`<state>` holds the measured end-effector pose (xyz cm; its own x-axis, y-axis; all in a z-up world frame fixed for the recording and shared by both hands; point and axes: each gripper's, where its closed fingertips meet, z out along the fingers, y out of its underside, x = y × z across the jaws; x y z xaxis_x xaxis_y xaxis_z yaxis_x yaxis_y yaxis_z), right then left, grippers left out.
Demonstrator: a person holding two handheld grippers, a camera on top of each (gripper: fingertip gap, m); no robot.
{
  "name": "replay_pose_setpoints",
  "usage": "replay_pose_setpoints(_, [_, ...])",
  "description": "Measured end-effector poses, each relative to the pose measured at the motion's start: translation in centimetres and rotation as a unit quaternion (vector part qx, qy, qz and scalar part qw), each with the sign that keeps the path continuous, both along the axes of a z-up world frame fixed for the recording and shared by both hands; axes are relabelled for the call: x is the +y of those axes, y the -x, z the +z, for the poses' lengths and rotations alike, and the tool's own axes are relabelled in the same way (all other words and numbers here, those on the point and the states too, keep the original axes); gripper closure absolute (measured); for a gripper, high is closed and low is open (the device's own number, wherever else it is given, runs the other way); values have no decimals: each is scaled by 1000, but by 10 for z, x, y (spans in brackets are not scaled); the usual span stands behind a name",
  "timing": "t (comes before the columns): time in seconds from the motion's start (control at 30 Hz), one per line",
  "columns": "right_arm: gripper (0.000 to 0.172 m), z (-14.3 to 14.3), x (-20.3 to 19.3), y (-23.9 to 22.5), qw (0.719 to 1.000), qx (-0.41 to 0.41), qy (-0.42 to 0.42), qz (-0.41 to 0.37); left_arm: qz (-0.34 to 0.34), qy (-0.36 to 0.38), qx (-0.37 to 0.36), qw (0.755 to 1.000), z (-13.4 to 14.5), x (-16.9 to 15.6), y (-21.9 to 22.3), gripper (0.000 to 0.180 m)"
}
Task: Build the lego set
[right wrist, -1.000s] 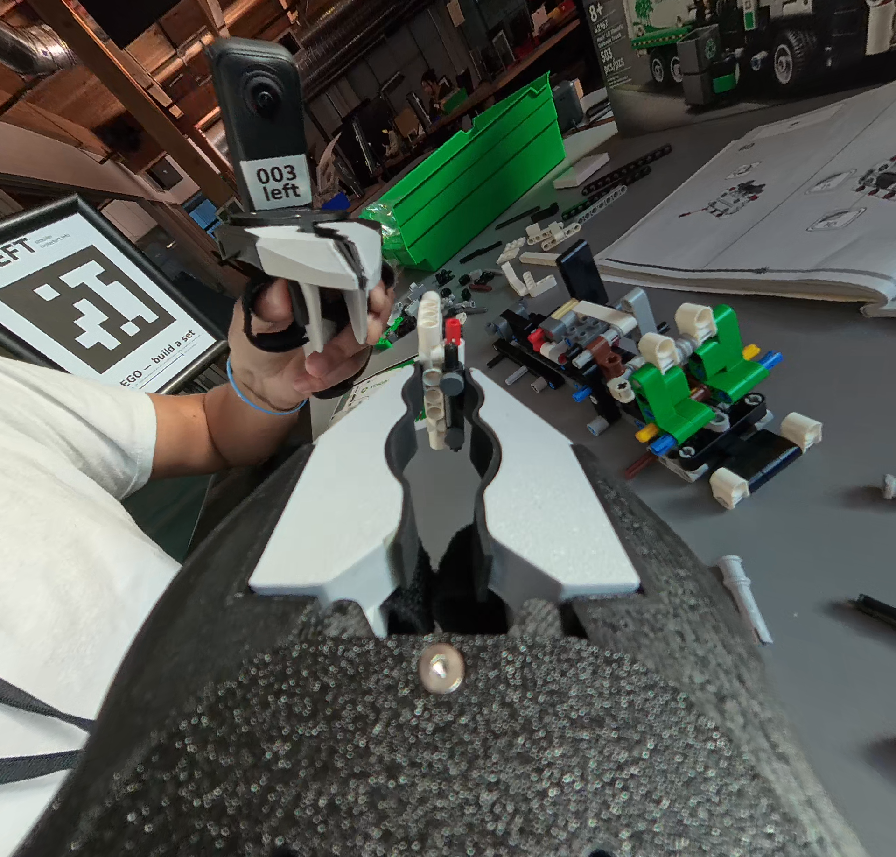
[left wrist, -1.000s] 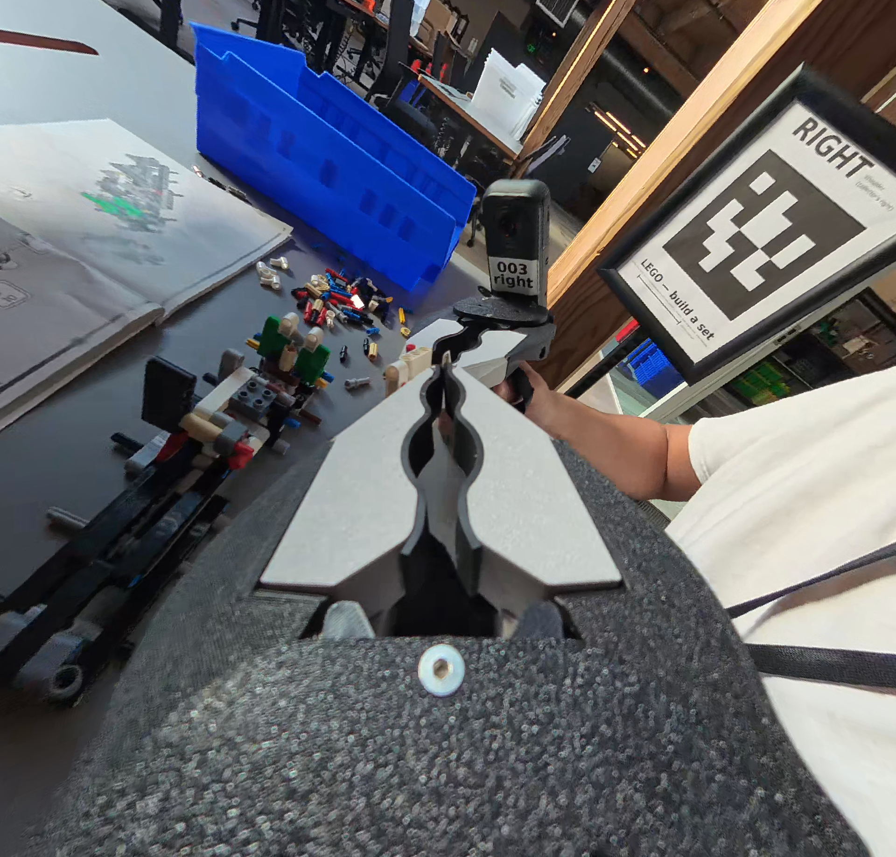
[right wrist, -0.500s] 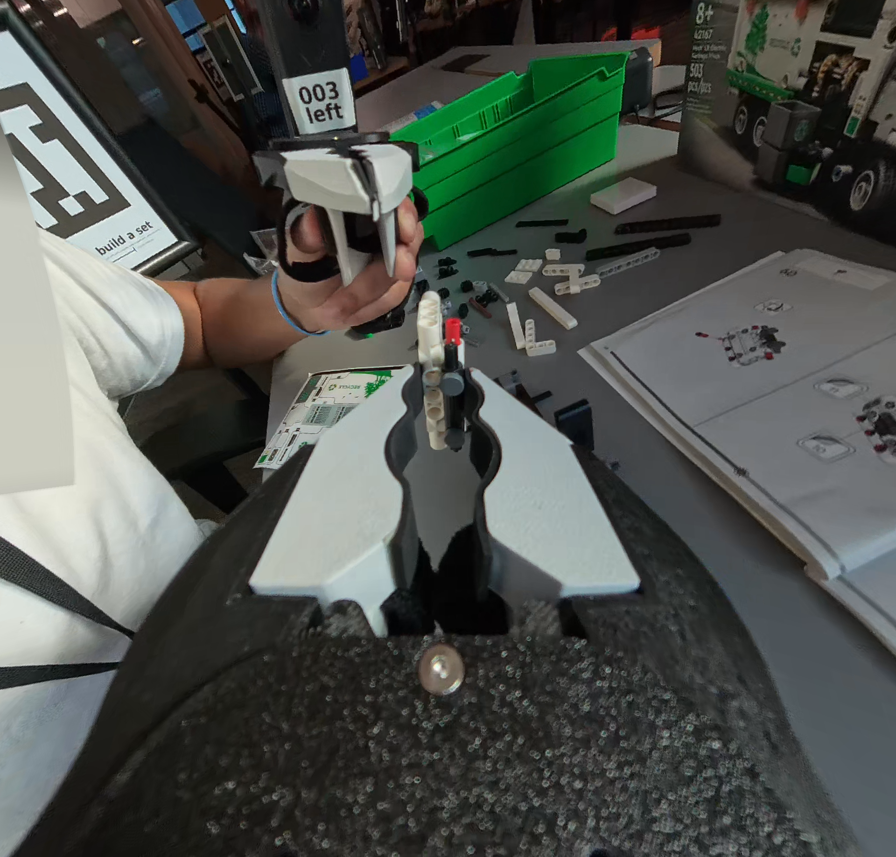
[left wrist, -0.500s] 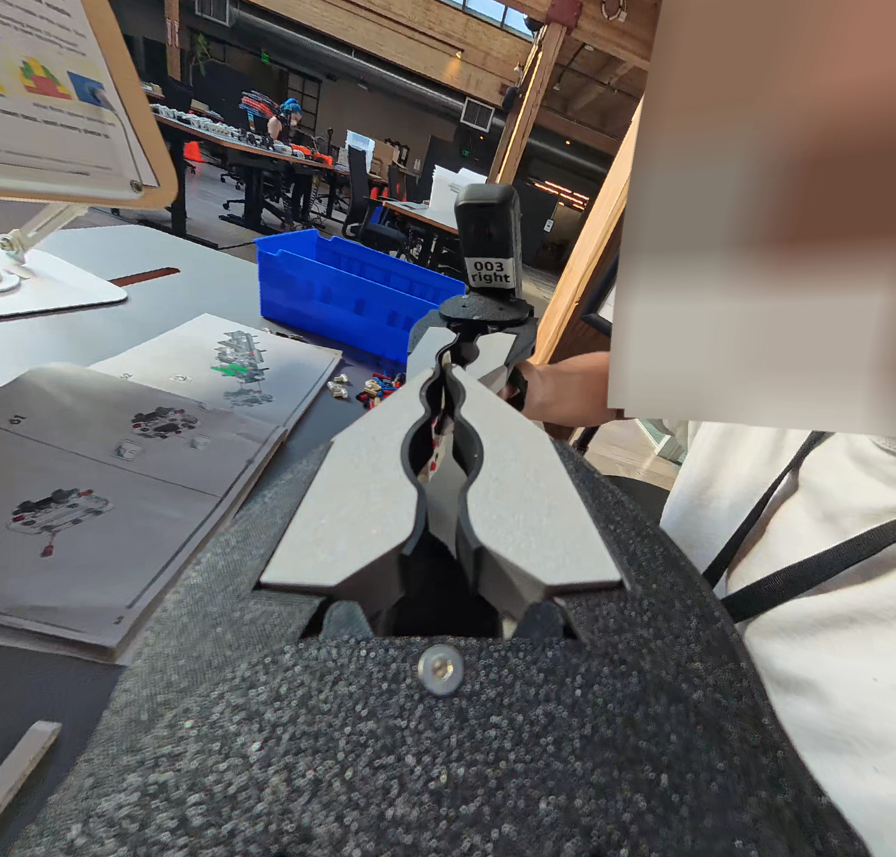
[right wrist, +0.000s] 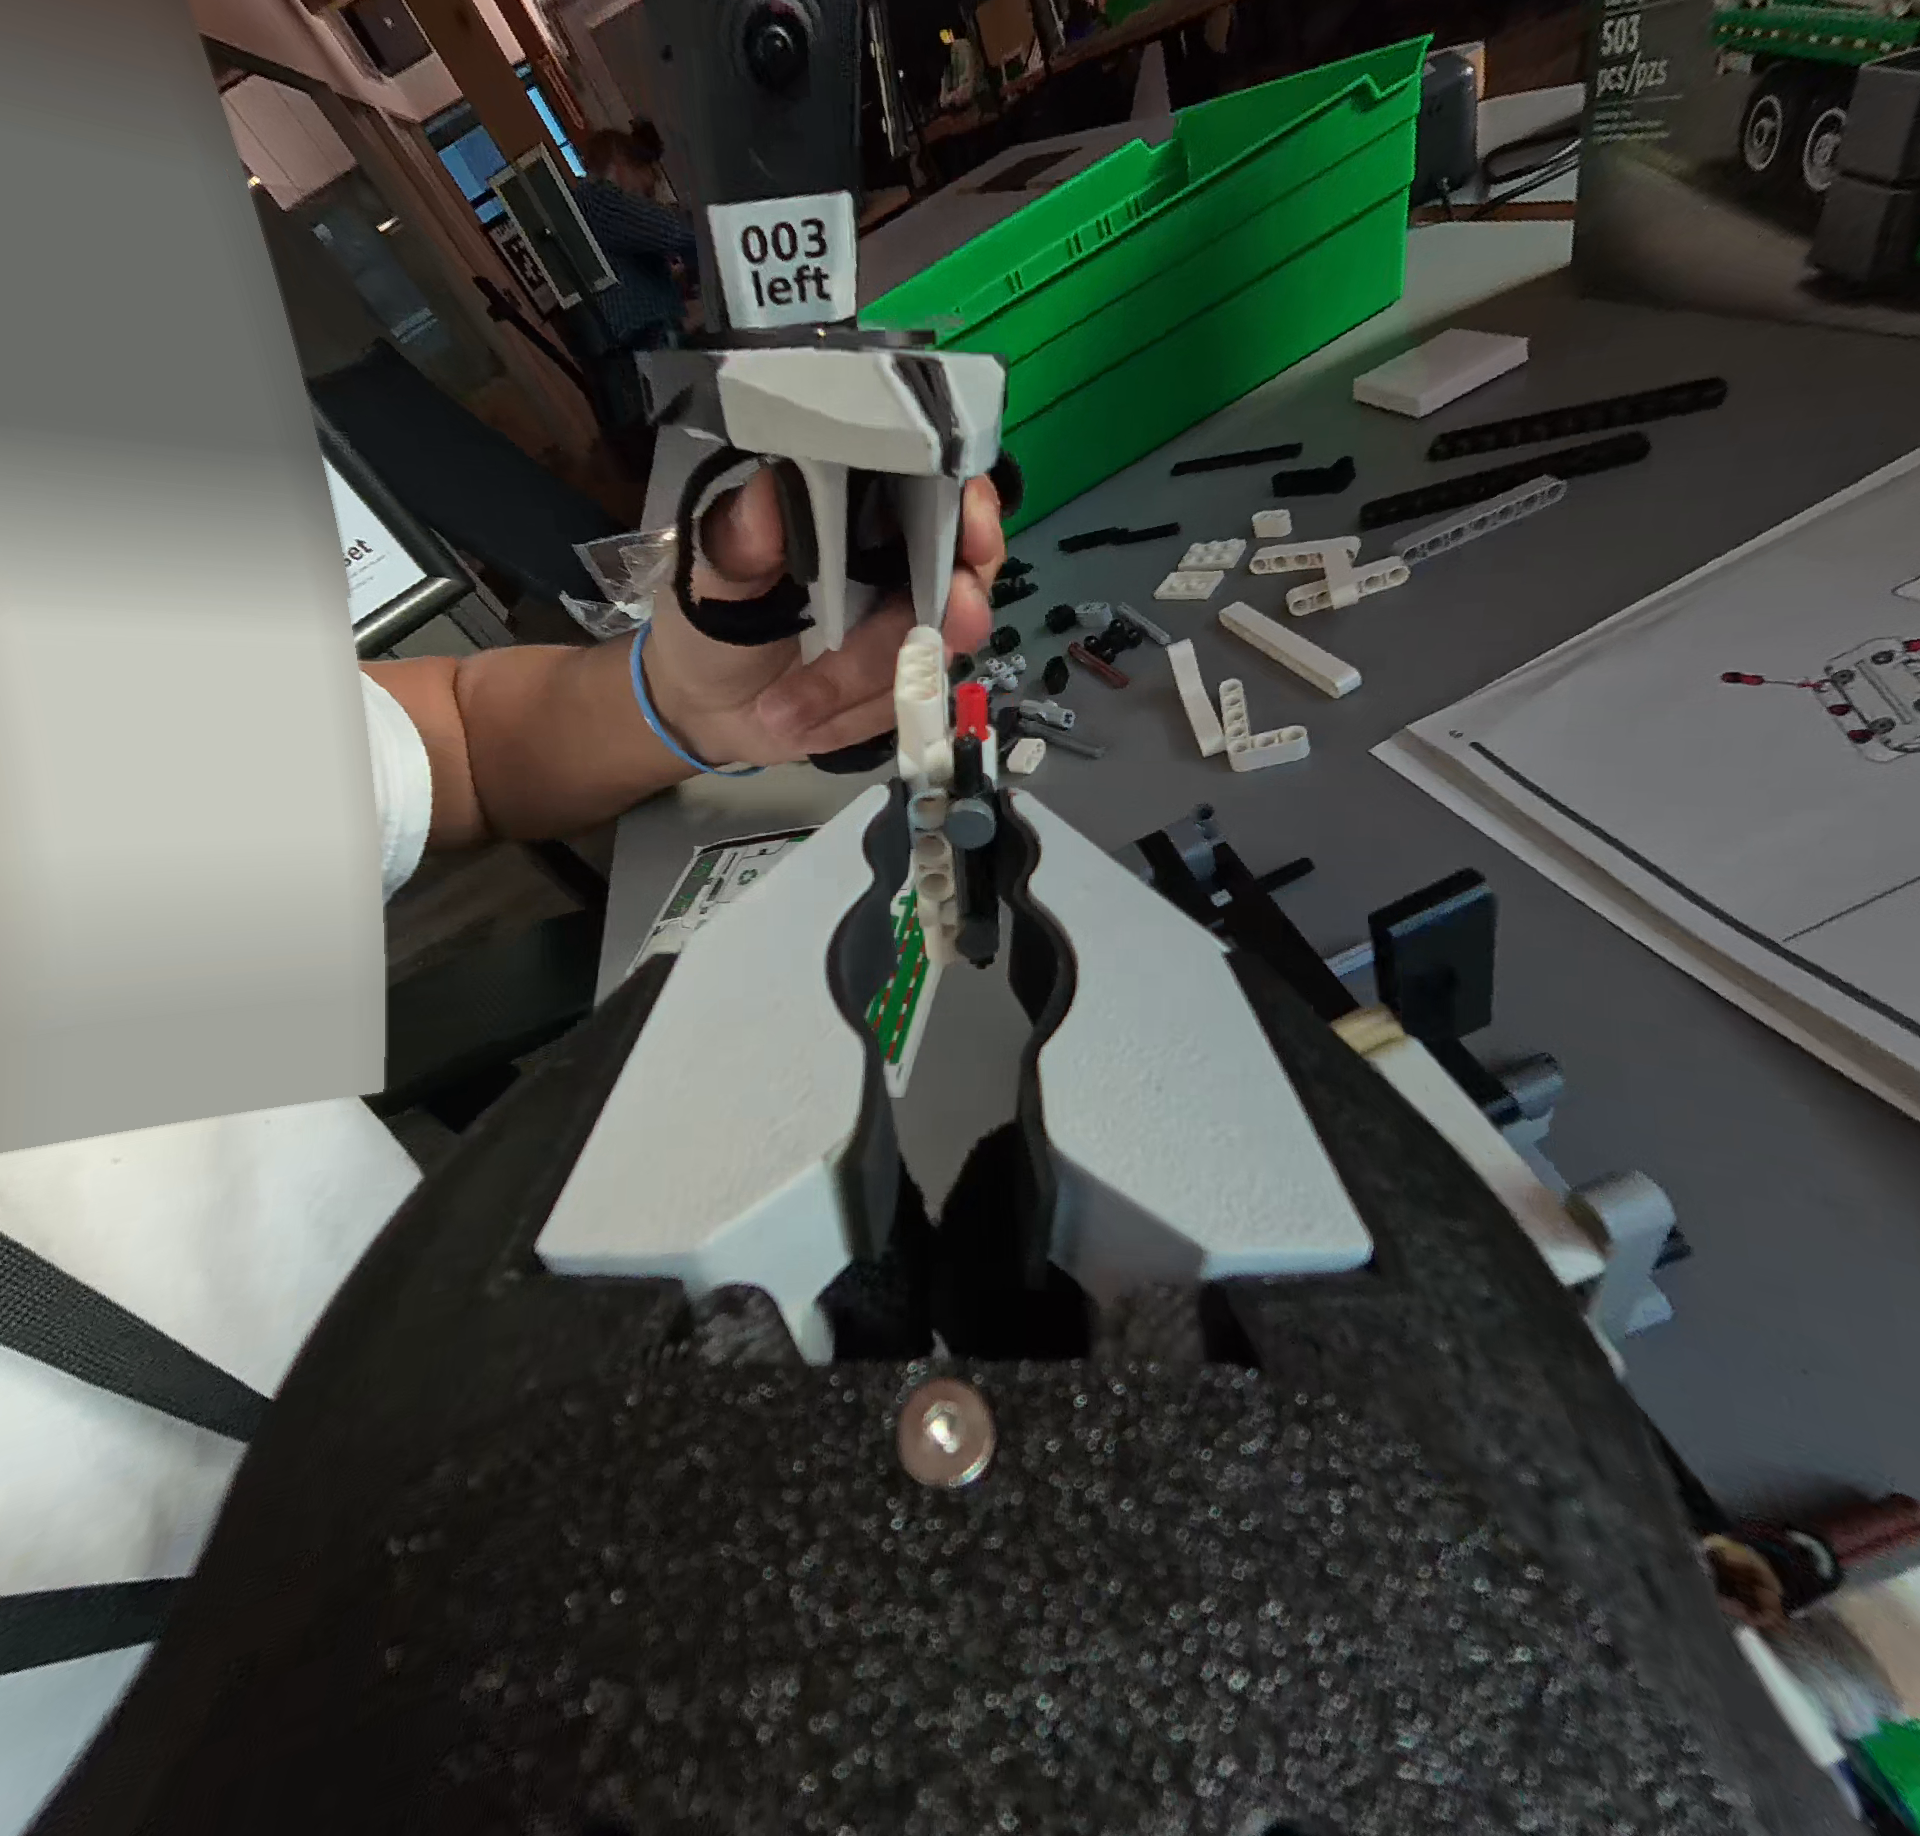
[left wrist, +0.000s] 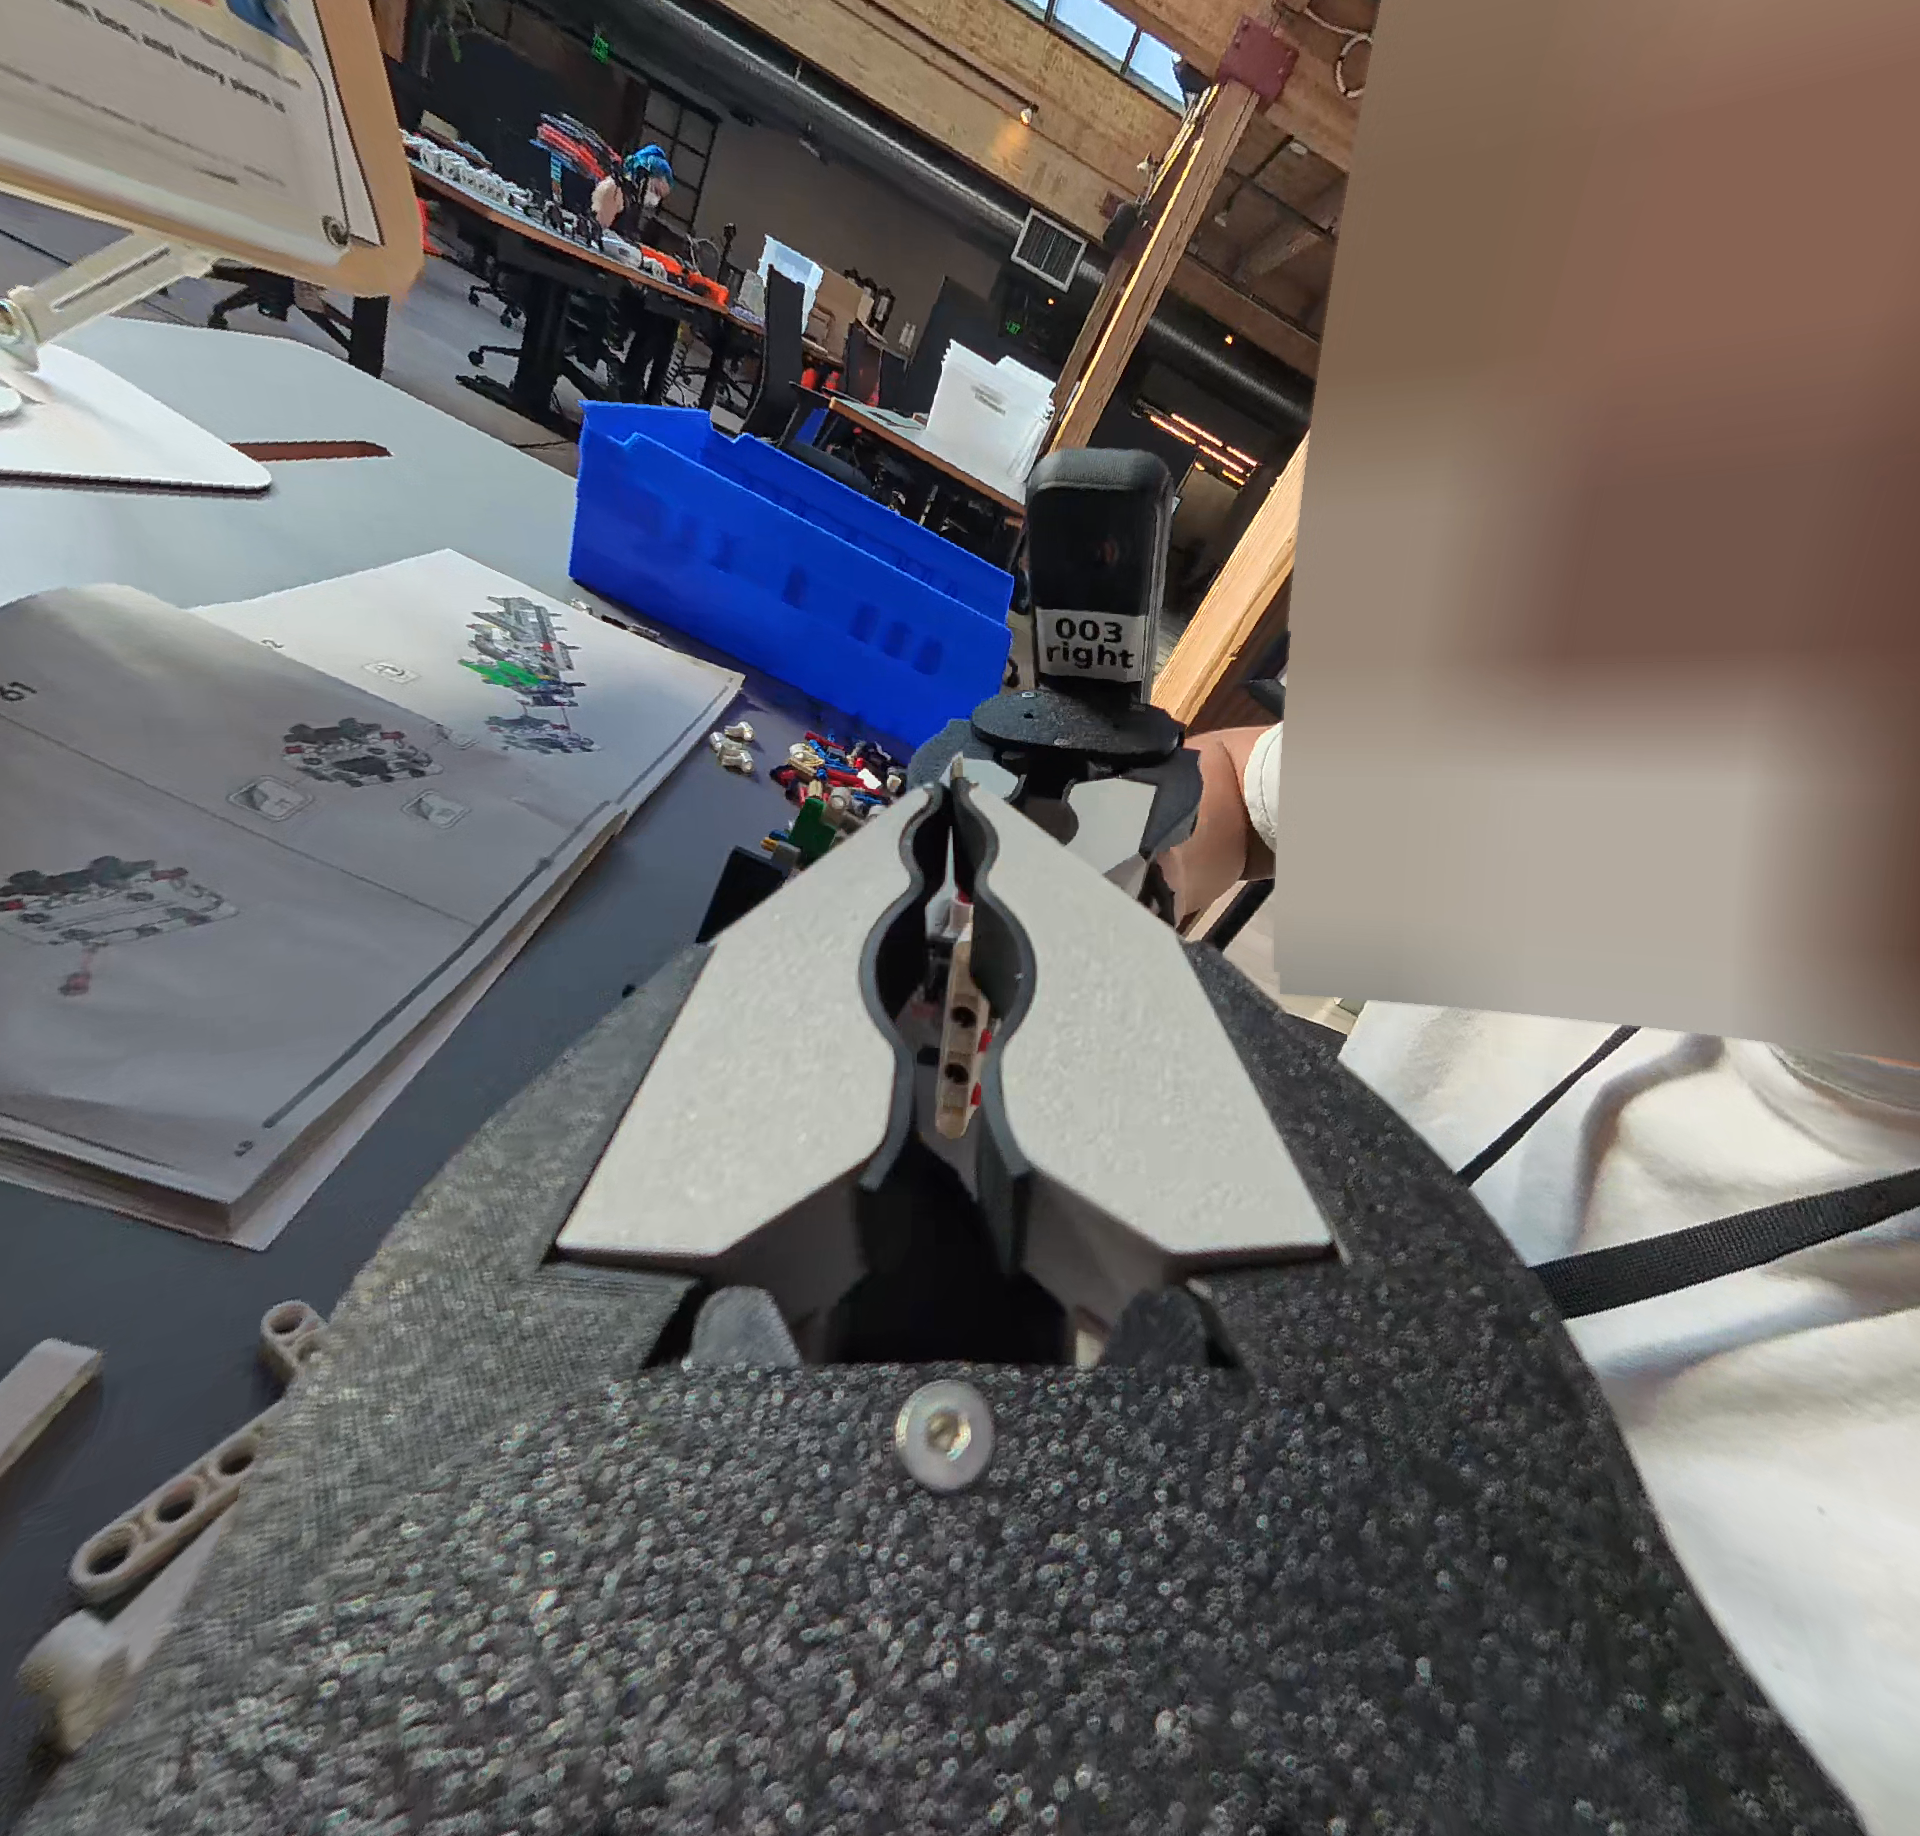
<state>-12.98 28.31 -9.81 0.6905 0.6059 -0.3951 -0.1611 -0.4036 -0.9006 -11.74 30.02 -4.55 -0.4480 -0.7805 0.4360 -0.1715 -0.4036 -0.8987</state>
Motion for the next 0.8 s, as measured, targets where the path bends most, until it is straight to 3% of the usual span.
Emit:
replay_pose_setpoints(0.17, [158,-1,-4,4,999,-24,-19,11,-7,-16,21,1000,-15,-4,-5,180])
replay_pose_setpoints(0.47, [158,-13,2,-9,995,61,81,7,-30,16,20,999,-12,-10,-4,180])
replay_pose_setpoints(0.8, [158,-17,9,-22,994,75,79,-18,-3,-1,82,997,-30,-13,-8,180])
